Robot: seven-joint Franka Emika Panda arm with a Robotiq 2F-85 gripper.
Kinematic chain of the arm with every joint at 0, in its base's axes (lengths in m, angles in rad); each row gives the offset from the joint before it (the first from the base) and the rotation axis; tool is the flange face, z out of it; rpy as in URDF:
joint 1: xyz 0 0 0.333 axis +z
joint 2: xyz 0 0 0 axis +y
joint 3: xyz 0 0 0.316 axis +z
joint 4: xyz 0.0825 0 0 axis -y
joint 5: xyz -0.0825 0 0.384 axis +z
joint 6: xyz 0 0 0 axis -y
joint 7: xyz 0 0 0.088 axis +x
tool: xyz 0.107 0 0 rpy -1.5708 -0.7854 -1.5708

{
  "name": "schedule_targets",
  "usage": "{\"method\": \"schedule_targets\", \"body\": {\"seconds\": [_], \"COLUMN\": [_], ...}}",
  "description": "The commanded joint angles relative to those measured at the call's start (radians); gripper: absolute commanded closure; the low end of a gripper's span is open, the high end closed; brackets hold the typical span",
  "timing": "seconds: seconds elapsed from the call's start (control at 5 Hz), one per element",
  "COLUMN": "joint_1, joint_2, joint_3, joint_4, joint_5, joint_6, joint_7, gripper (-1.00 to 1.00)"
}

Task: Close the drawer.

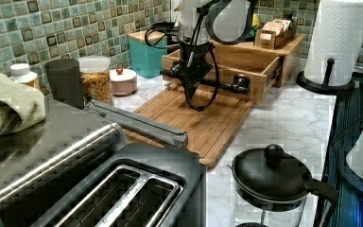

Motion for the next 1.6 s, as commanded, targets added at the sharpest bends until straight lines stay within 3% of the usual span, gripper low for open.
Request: {"method": "schedule_targets", "body": {"seconds": [0.2,0.6,1.6], "joint_1": [0.004,0.032,0.014], "joint_2": [-0.038,-0.037,-0.038], "joint_3": [-0.029,-0.055,-0.039], "joint_4": [-0.014,-0.015,-0.014], "joint_5": [-0.013,0.002,-0.007], "joint_6": [-0.001,0.001,0.000], "joint_7": [0.045,0.034,0.041], "gripper": [1.00,1.00,1.00]}}
